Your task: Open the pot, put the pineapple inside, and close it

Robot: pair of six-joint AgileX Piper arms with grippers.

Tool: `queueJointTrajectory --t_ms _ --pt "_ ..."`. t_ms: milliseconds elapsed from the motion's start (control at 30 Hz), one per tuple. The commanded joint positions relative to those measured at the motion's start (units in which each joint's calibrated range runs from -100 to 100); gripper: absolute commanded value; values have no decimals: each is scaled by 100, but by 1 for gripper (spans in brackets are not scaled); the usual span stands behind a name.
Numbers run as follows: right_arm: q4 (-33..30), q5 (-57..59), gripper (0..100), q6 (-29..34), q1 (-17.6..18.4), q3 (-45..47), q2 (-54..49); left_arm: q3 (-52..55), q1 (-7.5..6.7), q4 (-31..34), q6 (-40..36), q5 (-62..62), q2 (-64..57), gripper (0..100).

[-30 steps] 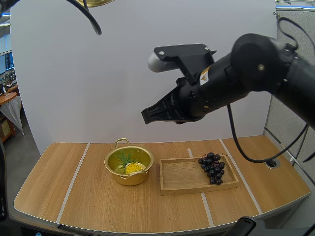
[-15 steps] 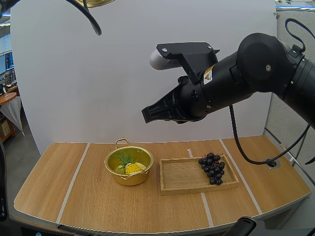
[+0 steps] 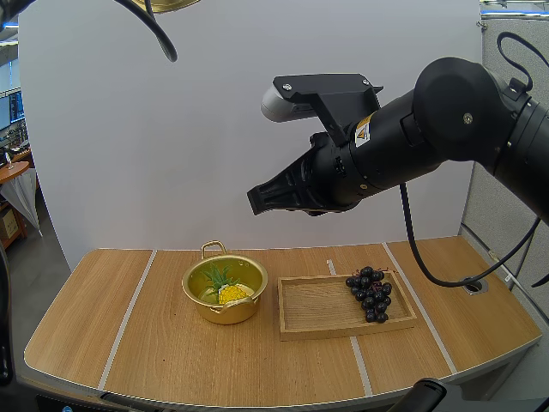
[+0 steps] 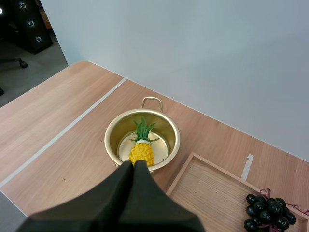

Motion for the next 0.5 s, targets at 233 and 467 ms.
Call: queueJointTrajectory --t_ms 233,467 --pt "10 28 0 0 -26 22 -61 72 -16 -57 -26 2504 166 0" --pt "10 28 0 0 -26 22 -61 789 -16 -57 570 2504 401 0"
